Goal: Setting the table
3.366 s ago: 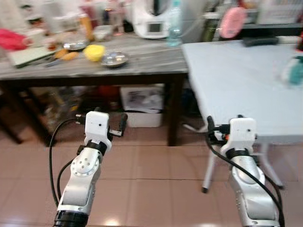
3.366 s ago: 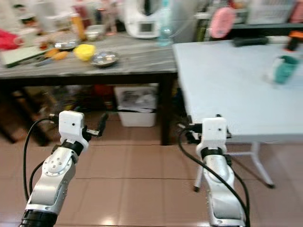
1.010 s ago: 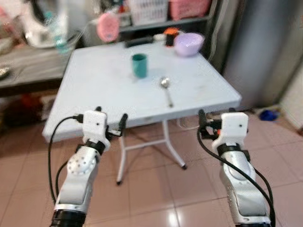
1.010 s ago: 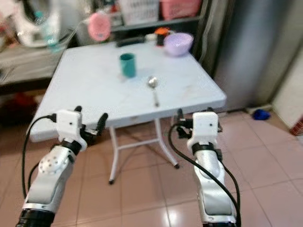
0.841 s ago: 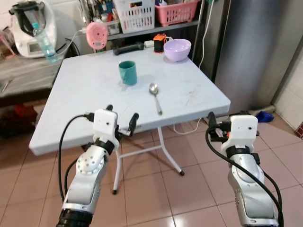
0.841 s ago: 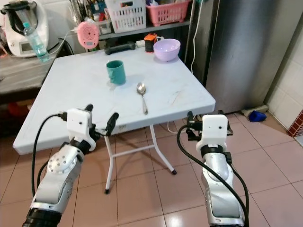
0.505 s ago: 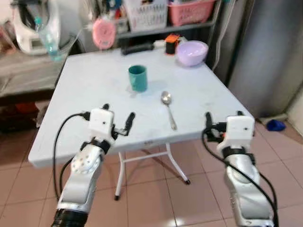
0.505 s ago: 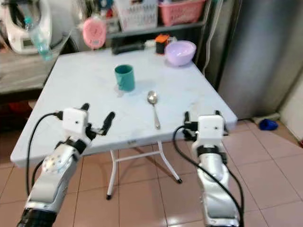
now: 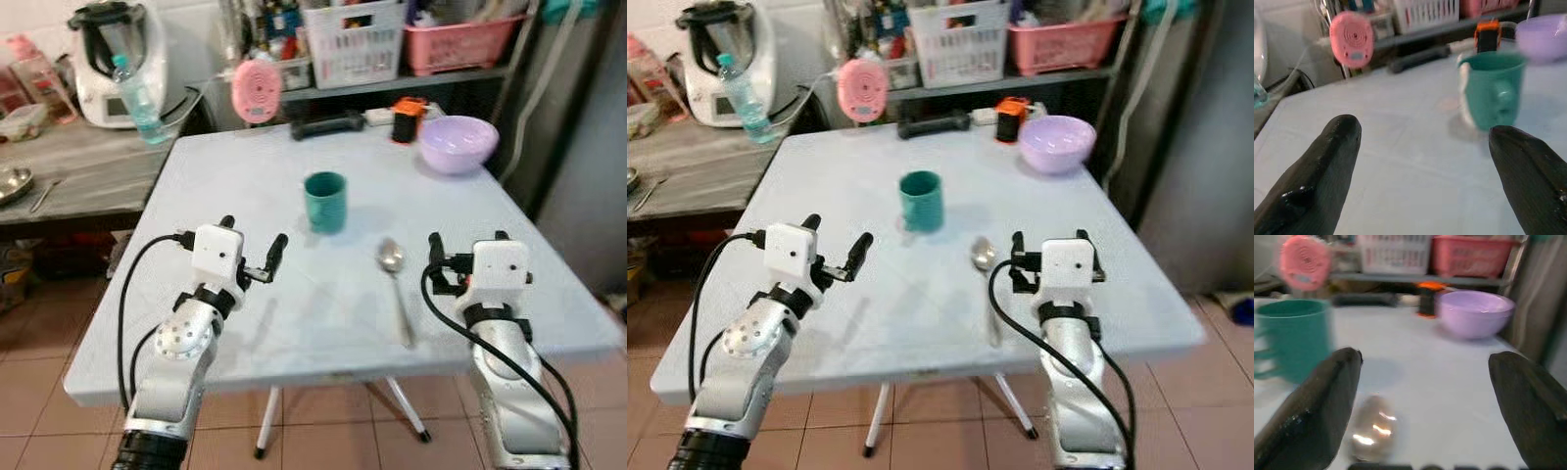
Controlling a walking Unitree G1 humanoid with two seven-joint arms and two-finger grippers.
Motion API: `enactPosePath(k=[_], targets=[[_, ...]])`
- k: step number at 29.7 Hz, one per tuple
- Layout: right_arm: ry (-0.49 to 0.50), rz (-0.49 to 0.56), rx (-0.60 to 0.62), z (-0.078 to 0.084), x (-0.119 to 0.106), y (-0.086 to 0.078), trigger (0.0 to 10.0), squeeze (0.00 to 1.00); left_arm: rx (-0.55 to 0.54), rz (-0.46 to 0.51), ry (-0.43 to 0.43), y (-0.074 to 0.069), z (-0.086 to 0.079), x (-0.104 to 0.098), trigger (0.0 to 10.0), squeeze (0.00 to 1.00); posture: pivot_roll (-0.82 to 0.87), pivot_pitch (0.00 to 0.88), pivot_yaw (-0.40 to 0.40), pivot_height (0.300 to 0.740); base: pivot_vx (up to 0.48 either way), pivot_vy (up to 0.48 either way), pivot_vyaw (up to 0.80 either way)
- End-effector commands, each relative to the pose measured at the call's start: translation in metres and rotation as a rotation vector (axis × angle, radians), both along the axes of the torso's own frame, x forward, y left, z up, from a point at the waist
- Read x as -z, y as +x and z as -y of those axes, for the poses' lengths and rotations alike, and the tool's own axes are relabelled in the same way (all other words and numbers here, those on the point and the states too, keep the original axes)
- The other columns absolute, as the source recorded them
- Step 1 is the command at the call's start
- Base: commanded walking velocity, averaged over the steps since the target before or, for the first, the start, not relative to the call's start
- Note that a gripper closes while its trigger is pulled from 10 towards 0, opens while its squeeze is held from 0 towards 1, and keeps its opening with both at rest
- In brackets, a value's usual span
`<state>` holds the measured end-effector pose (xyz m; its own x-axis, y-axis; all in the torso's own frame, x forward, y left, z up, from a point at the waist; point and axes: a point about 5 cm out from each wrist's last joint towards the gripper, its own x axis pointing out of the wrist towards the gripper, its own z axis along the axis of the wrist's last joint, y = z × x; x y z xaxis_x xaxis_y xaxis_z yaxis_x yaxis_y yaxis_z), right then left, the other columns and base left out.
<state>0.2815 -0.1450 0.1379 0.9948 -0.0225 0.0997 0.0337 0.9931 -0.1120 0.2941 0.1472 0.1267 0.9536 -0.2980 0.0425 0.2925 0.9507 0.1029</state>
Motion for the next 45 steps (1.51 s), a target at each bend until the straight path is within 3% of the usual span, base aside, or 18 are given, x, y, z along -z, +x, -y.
enactPosePath(k=[1,13,17,24,33,45], targets=[[-0.002,-0.016,0.016,0.006,0.002,-0.002,10.0,0.00,0.052,0.008,0.002,-0.003,0.007,-0.002,10.0,0.00,0.03,0.027,0.098,0.740,0.000,0.000,0.00],[0.033,-0.091,-0.004,-0.002,0.010,-0.008,10.0,0.00,0.268,-0.042,0.086,-0.028,0.007,0.007,10.0,0.00,0.03,0.039,0.092,0.740,0.000,0.000,0.00],[0.077,-0.168,-0.008,-0.002,0.016,-0.010,10.0,0.00,0.413,-0.062,0.105,-0.037,0.013,0.003,10.0,0.00,0.03,0.047,0.097,0.740,0.000,0.000,0.00],[0.085,-0.209,0.008,0.002,0.021,-0.015,10.0,0.00,0.525,-0.079,0.162,-0.039,0.017,0.001,10.0,0.00,0.02,0.052,0.100,0.740,0.000,0.000,0.00],[0.156,-0.310,-0.008,0.008,0.027,-0.009,10.0,0.00,0.691,-0.191,0.118,-0.044,0.022,0.003,10.0,0.00,0.01,0.067,0.097,0.740,0.000,0.000,0.00],[0.177,-0.392,-0.102,-0.008,0.033,-0.003,10.0,0.00,0.717,-0.219,0.075,-0.043,0.021,-0.003,10.0,0.00,0.02,0.075,0.087,0.740,0.000,0.000,0.00]])
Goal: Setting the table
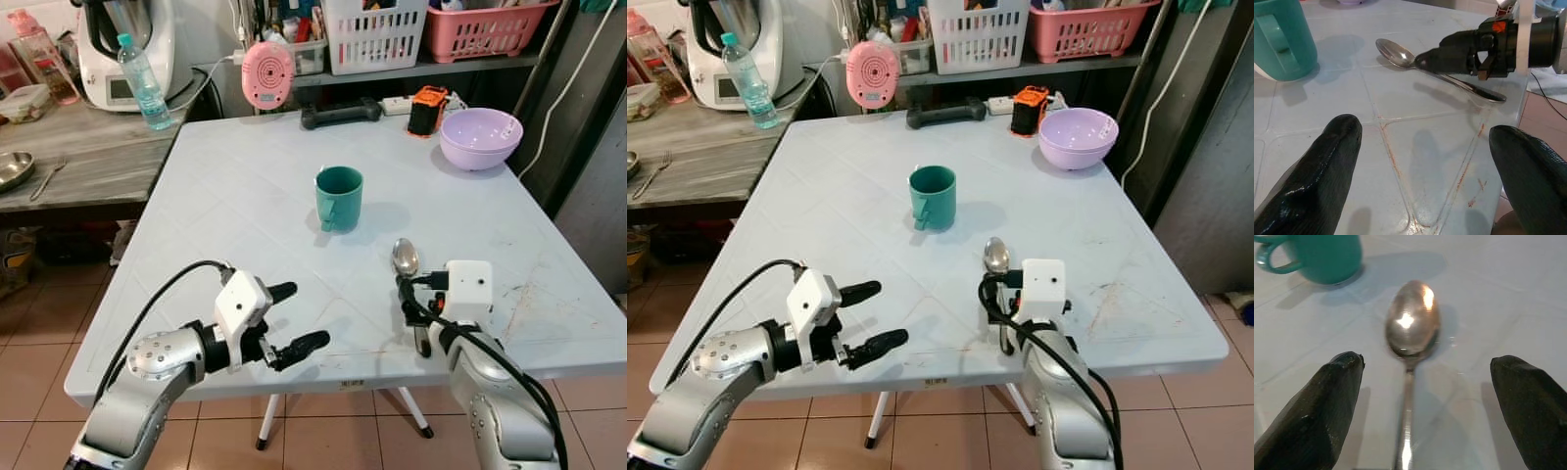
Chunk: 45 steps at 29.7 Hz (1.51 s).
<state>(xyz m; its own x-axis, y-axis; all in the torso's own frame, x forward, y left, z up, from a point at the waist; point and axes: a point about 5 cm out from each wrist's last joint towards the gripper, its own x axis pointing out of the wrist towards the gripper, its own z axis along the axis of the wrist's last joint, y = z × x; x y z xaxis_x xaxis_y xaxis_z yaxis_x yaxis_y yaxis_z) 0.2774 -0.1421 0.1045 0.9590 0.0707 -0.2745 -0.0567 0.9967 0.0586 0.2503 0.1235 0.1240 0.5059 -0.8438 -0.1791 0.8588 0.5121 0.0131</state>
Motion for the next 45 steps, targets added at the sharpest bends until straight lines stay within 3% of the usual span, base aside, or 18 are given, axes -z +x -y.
enactPosePath(k=[1,12,21,28,29,30,31,33,45], targets=[[0.015,-0.025,-0.051,-0.010,0.002,0.002,10.0,0.00,0.000,0.016,0.000,0.001,-0.002,-0.006,10.0,0.00,0.02,0.075,0.086,0.740,0.000,0.000,0.00],[0.038,-0.158,-0.045,-0.013,0.024,0.001,10.0,0.00,-0.007,0.011,-0.006,-0.001,-0.001,-0.006,10.0,0.00,0.03,0.072,0.080,0.740,0.000,0.000,0.00],[0.124,-0.132,0.059,-0.011,0.018,0.002,10.0,0.00,0.003,0.007,-0.004,-0.001,0.001,-0.006,10.0,0.00,0.03,0.072,0.087,0.740,0.000,0.000,0.00],[0.063,-0.130,0.071,-0.012,0.016,-0.002,10.0,0.00,0.009,0.005,-0.001,-0.002,0.002,-0.006,10.0,0.00,0.02,0.073,0.095,0.740,0.000,0.000,0.00],[0.058,-0.139,0.076,-0.012,0.016,-0.003,9.3,0.00,0.010,0.005,-0.001,-0.001,0.002,-0.006,10.0,0.00,0.02,0.074,0.096,0.740,0.000,0.000,0.00],[0.056,-0.148,0.080,-0.012,0.017,-0.004,7.9,0.00,0.011,0.005,-0.001,-0.001,0.002,-0.006,10.0,0.00,0.02,0.074,0.096,0.740,0.000,0.000,0.00],[0.058,-0.153,0.083,-0.012,0.018,-0.006,4.1,0.00,0.013,0.004,-0.001,-0.001,0.002,-0.006,10.0,0.00,0.02,0.075,0.098,0.740,0.000,0.000,0.00],[0.049,-0.167,0.092,-0.012,0.019,-0.008,0.0,0.00,0.016,0.002,-0.002,-0.002,0.003,-0.006,10.0,0.00,0.02,0.076,0.099,0.740,0.000,0.000,0.00],[0.034,-0.160,0.148,-0.002,0.015,-0.018,0.0,0.00,0.022,-0.001,0.000,-0.001,0.003,-0.005,10.0,0.00,0.02,0.079,0.103,0.740,0.000,0.000,0.00]])
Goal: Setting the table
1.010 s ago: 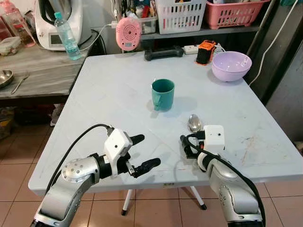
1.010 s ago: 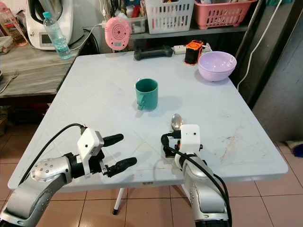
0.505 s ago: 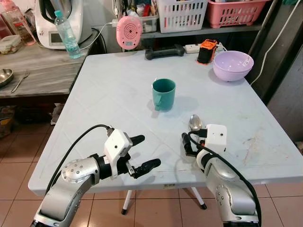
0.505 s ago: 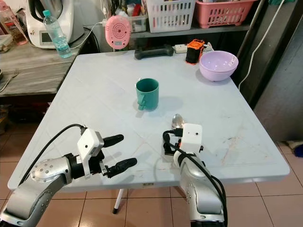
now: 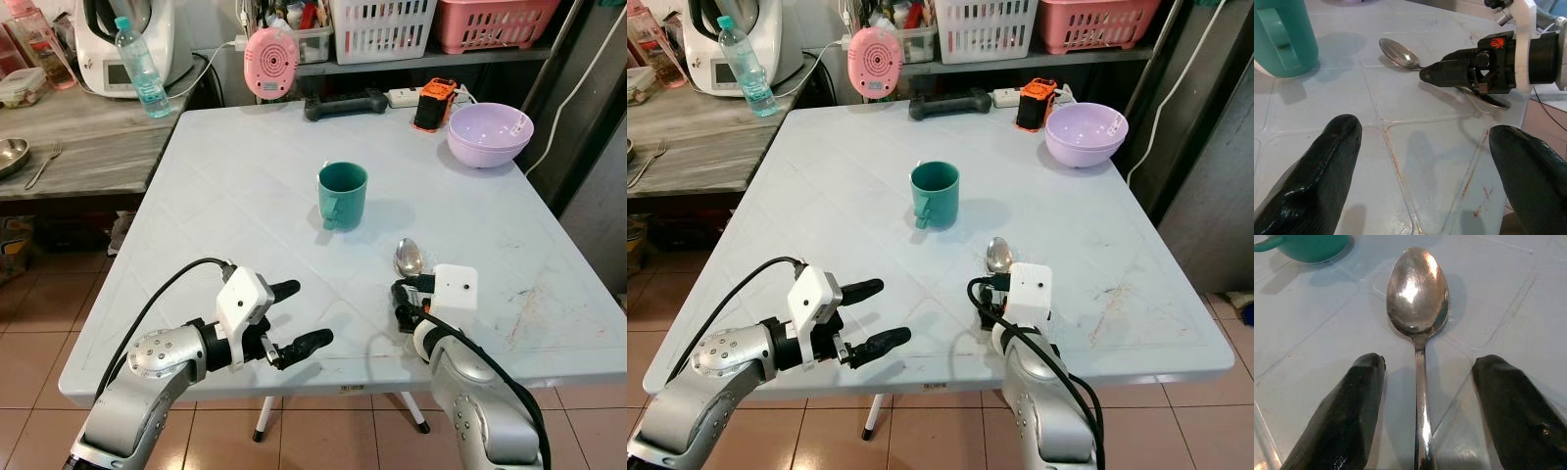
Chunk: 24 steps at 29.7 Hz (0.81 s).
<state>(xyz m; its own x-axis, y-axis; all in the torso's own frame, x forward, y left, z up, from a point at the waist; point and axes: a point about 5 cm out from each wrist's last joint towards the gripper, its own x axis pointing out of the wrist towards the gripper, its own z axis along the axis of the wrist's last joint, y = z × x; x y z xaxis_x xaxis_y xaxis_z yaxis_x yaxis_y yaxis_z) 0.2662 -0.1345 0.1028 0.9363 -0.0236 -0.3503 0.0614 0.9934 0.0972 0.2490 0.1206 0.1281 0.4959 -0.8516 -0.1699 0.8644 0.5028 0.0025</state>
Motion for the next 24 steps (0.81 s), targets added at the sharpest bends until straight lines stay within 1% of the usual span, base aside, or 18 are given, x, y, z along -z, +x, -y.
enactPosePath(k=[1,12,15,19,20,23,24], targets=[[-0.004,-0.080,0.038,0.007,0.014,-0.007,0.0,0.00,0.012,0.002,0.013,0.000,0.001,-0.001,10.0,0.00,0.02,0.080,0.105,0.740,0.000,0.000,0.00],[-0.004,-0.107,0.031,0.006,0.017,-0.009,0.0,0.00,0.016,-0.003,0.016,0.000,0.002,0.000,10.0,0.00,0.02,0.083,0.110,0.740,0.000,0.000,0.00],[-0.005,-0.139,0.003,0.006,0.021,-0.009,0.0,0.00,0.014,-0.006,0.019,-0.001,0.002,0.000,10.0,0.00,0.02,0.085,0.111,0.740,0.000,0.000,0.00],[-0.007,-0.155,-0.033,0.005,0.023,-0.009,0.0,0.00,0.012,-0.007,0.019,-0.001,0.002,0.000,10.0,0.00,0.02,0.087,0.109,0.740,0.000,0.000,0.00],[-0.012,-0.158,-0.052,0.005,0.023,-0.009,0.6,0.00,0.010,-0.006,0.018,-0.001,0.003,0.000,10.0,0.00,0.02,0.087,0.108,0.740,0.000,0.000,0.00],[-0.015,-0.159,-0.058,0.004,0.023,-0.009,0.6,0.00,0.009,-0.006,0.018,-0.001,0.003,0.000,10.0,0.00,0.02,0.087,0.108,0.740,0.000,0.000,0.00],[-0.024,-0.169,-0.064,0.004,0.025,-0.010,7.5,0.00,0.008,-0.005,0.018,-0.001,0.004,0.000,10.0,0.00,0.02,0.088,0.103,0.740,0.000,0.000,0.00]])
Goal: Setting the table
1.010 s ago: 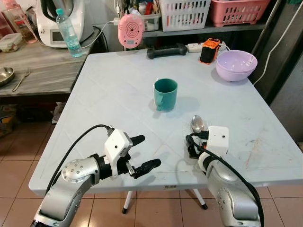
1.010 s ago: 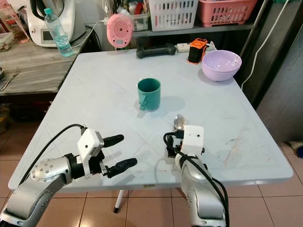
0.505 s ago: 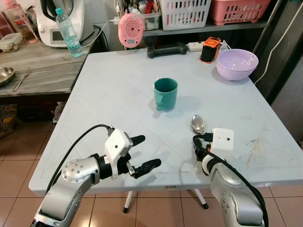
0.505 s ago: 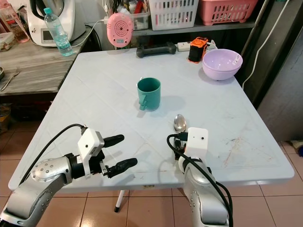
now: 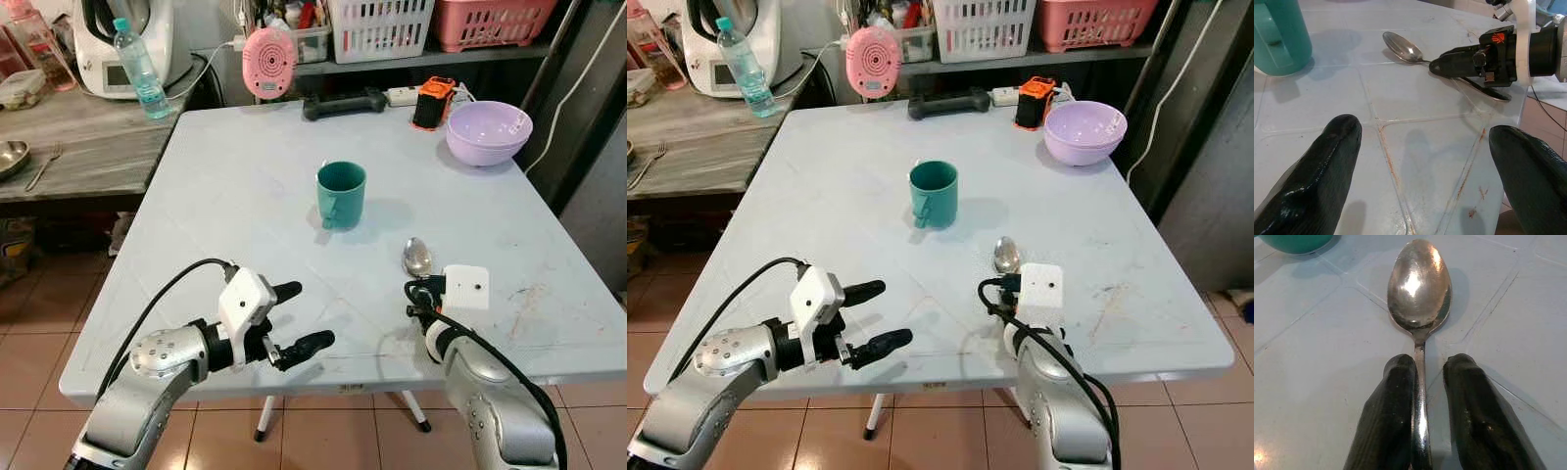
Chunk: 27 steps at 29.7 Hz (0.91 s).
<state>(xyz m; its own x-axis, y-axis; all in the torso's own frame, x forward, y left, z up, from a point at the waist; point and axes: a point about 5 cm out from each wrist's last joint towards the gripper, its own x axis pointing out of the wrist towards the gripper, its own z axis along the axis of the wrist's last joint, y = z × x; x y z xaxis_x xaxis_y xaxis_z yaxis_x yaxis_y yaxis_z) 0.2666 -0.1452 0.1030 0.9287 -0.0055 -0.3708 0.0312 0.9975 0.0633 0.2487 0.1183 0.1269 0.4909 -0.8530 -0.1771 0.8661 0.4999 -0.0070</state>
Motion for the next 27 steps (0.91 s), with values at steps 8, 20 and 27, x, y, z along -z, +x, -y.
enactPosePath(k=[8,20,27], targets=[[0.007,-0.165,-0.050,-0.009,0.029,-0.013,3.0,0.00,-0.006,0.006,0.017,-0.001,0.002,0.000,10.0,0.00,0.02,0.089,0.100,0.740,0.000,0.000,0.00],[0.020,-0.195,-0.051,-0.008,0.037,-0.017,0.0,0.00,-0.012,0.001,0.021,-0.001,0.003,0.000,10.0,0.00,0.02,0.094,0.100,0.740,0.000,0.000,0.00],[0.019,-0.173,-0.038,-0.006,0.033,-0.014,0.0,0.00,-0.024,0.002,0.015,0.002,0.003,0.001,10.0,0.00,0.01,0.085,0.097,0.740,0.000,0.000,0.00]])
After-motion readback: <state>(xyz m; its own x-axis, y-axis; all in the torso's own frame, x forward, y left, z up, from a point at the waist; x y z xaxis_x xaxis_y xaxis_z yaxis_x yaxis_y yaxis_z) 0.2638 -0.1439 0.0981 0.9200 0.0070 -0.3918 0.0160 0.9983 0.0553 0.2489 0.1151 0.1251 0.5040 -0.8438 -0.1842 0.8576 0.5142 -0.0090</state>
